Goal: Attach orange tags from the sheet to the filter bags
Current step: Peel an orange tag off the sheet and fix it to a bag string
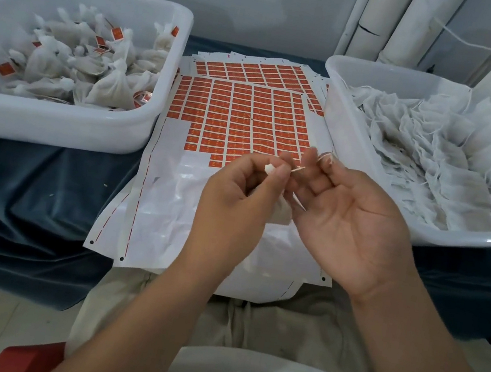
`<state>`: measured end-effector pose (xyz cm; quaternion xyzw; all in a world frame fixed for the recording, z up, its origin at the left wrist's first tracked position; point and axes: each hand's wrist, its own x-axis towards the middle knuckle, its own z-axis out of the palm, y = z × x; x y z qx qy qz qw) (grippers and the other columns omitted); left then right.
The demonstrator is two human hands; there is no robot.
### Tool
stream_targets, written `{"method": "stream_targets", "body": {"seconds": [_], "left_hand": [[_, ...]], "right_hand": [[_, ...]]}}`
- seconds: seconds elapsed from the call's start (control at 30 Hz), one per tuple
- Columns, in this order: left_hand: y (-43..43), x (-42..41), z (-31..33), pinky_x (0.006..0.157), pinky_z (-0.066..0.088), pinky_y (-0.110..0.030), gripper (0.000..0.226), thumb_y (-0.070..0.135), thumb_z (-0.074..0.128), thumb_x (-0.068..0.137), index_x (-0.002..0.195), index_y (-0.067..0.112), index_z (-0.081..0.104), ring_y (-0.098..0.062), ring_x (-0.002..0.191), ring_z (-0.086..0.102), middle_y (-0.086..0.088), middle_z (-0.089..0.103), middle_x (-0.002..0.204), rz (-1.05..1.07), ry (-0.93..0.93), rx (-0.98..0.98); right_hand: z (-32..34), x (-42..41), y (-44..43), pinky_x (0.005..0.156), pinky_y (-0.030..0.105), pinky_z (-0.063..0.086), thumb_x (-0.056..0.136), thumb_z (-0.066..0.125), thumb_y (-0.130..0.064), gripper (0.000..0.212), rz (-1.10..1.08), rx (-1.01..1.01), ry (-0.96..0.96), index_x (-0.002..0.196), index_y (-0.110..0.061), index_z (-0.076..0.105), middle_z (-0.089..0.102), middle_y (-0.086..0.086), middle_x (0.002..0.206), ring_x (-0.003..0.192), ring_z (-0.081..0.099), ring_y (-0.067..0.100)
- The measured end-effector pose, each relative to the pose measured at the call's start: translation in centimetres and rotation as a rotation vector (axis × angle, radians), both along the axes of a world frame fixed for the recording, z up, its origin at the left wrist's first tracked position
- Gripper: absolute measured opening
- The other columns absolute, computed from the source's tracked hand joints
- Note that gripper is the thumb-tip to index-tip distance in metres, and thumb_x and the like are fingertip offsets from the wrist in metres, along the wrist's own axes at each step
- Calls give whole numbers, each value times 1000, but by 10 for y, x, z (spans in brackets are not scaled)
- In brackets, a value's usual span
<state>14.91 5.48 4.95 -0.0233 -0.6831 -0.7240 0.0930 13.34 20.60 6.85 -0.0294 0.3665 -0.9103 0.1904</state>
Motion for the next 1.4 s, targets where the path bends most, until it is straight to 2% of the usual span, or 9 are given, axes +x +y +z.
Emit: {"method": "stream_targets", "body": {"seconds": [0.3,0.43,0.5,0.6,0.73,0.93,1.07,1.23,1.4], "left_hand": [[-6,-4,-4,73,60,-24,12,27,64,104,101,23,74,-15,81,71,1,76,88,-82,56,-94],[-12,-12,-4,76,59,-19,32,53,61,96,120,32,64,-7,93,75,10,76,105,-29,0,35],[-20,-20,-8,73,60,-17,34,52,55,100,130,36,53,-2,95,73,14,72,110,119,-60,-27],[-32,-31,-24,82,59,-18,31,42,60,103,133,38,54,3,96,69,24,68,113,211,-59,-525],[-35,-31,-42,110,44,-36,49,57,68,94,136,33,57,-11,123,61,14,63,137,149,-36,-1045],[-35,-27,-36,102,48,-39,60,75,63,85,129,35,59,-15,115,62,13,66,126,90,-32,-1394],[-32,-22,-35,101,48,-41,57,73,63,86,128,35,58,-17,114,62,12,65,125,99,-39,-1476],[-13,-27,-45,117,37,-39,59,66,66,90,139,34,60,-16,134,55,13,61,144,20,92,-1231],[-11,-34,-61,88,56,-28,30,57,66,94,104,33,79,-6,85,67,16,76,98,88,184,-1142]], "right_hand": [[5,0,5,112,41,47,104,49,-16,19,-47,0,60,94,-12,64,65,-1,87,101,68,19],[10,-4,12,96,40,55,106,49,-16,16,-139,62,222,93,-15,57,57,-1,82,81,64,16],[11,-7,14,73,31,55,106,47,-14,22,-256,226,256,88,-19,57,51,-3,77,64,51,12],[-1,-9,15,52,27,38,102,51,-27,23,-368,718,267,82,-31,60,46,-6,68,54,38,9],[-23,-16,16,59,25,40,103,49,-53,15,-307,1332,357,94,-41,52,60,-18,68,57,56,0],[-47,-21,12,83,22,42,98,61,-59,40,-250,2001,643,128,-34,66,72,-13,118,102,69,11],[-51,-23,14,83,24,41,103,57,-50,29,-193,2063,695,115,-30,74,75,-7,112,91,68,11],[-52,-28,16,77,24,41,102,57,-52,34,-119,2076,705,114,-27,77,76,-5,105,81,61,9],[-53,-28,18,78,26,43,97,64,-57,41,-219,2013,728,127,-29,68,74,-6,116,100,68,15]]}}
